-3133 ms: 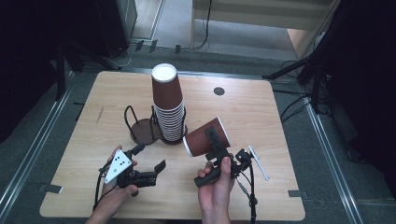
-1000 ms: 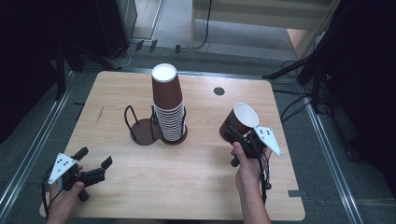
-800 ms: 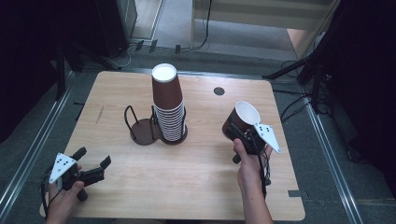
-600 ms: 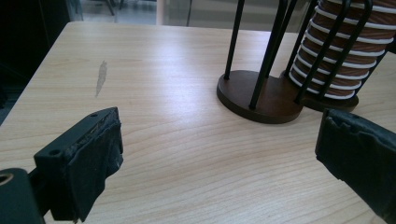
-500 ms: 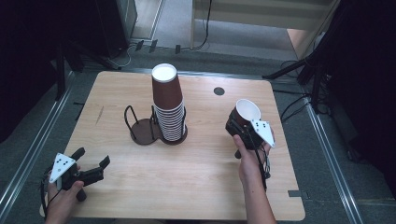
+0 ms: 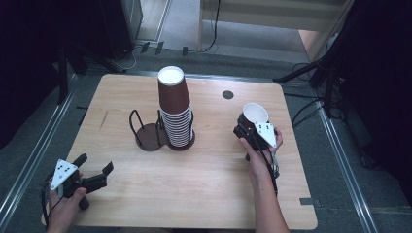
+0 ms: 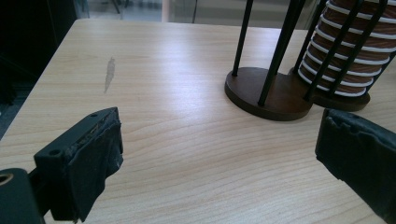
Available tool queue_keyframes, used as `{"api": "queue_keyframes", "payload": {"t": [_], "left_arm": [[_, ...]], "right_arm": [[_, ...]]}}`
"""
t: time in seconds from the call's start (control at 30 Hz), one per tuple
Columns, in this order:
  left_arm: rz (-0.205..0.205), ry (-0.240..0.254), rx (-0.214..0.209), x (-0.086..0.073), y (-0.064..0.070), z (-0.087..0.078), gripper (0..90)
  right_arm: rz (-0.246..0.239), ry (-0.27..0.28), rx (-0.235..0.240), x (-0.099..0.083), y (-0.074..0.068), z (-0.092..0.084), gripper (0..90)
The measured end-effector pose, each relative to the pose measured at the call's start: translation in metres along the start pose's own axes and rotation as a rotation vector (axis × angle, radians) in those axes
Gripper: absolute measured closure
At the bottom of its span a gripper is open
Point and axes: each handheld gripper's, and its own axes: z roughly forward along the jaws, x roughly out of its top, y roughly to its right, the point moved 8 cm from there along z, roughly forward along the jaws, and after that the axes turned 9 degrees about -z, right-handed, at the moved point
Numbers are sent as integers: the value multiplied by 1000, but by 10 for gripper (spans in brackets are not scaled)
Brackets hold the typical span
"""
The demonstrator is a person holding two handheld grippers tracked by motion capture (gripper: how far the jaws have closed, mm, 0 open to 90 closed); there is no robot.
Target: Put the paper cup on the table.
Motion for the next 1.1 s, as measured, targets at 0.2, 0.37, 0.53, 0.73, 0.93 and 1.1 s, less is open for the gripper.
{"api": "queue_keyframes", "payload": {"t": [0.2,0.37,0.53,0.73,0.93,1.1], "left_arm": [[-1,-3,6,-1,-2,2,13],[1,-8,6,-2,-1,3,13],[-2,-5,5,-2,-1,3,13],[0,-10,6,-2,-1,3,14],[-2,-9,5,-2,-1,3,13],[-16,-9,3,-2,-2,3,13]], "right_arm": [[-24,-16,-26,-9,2,8,123],[-63,-57,-43,-10,-2,14,118],[-46,-67,-51,-12,-1,17,118],[-93,-77,-47,-16,-3,19,116],[-111,-77,-60,-19,-3,19,112],[-117,-76,-56,-20,-5,18,110]]}}
